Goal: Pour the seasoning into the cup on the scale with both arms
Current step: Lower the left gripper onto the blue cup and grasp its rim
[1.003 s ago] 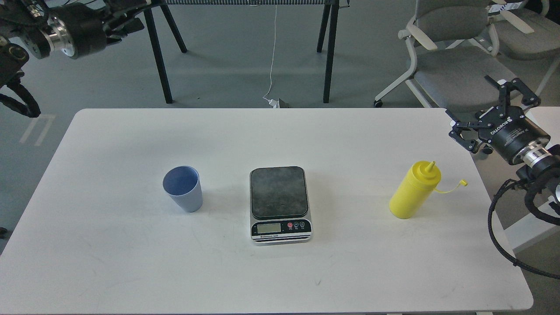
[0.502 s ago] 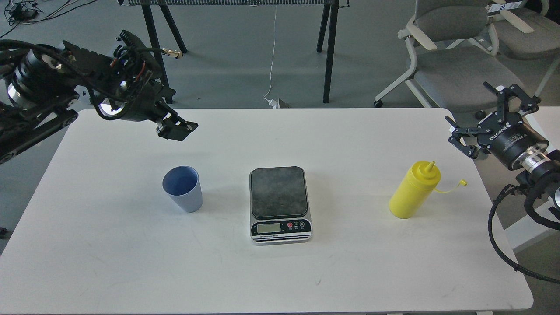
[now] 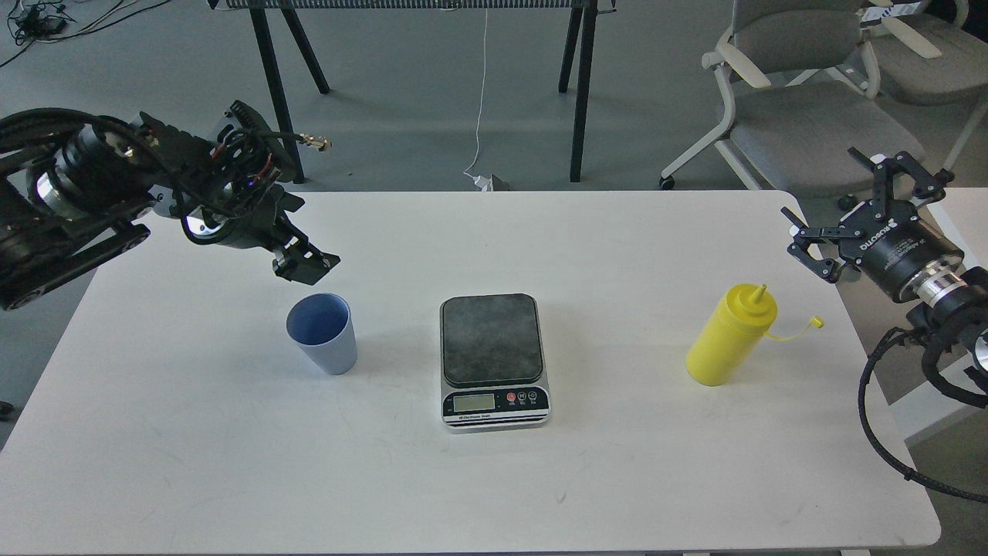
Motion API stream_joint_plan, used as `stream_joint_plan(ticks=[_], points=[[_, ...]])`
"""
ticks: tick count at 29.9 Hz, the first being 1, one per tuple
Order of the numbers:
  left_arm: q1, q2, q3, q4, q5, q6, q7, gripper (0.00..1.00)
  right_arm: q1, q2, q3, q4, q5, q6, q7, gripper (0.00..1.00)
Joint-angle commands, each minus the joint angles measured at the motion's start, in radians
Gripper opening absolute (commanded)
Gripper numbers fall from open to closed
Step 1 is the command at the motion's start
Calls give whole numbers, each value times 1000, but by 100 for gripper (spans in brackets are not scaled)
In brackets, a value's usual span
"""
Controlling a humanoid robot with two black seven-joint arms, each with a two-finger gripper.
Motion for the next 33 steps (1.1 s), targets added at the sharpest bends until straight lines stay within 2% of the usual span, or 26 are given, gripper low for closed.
stream_joint_plan(ticks=[1, 5, 15, 33], points=[[1, -29, 2, 36, 0, 0, 0, 99, -2, -1, 3, -2, 0, 0, 0, 99], [17, -43, 4, 56, 0, 0, 0, 94, -8, -6, 6, -2, 0, 0, 0, 99], [29, -52, 96, 60, 0, 0, 0, 92, -9, -6, 6, -4, 0, 0, 0, 99], [99, -67, 96, 111, 0, 0, 0, 89, -22, -6, 6, -2, 0, 0, 0, 99]])
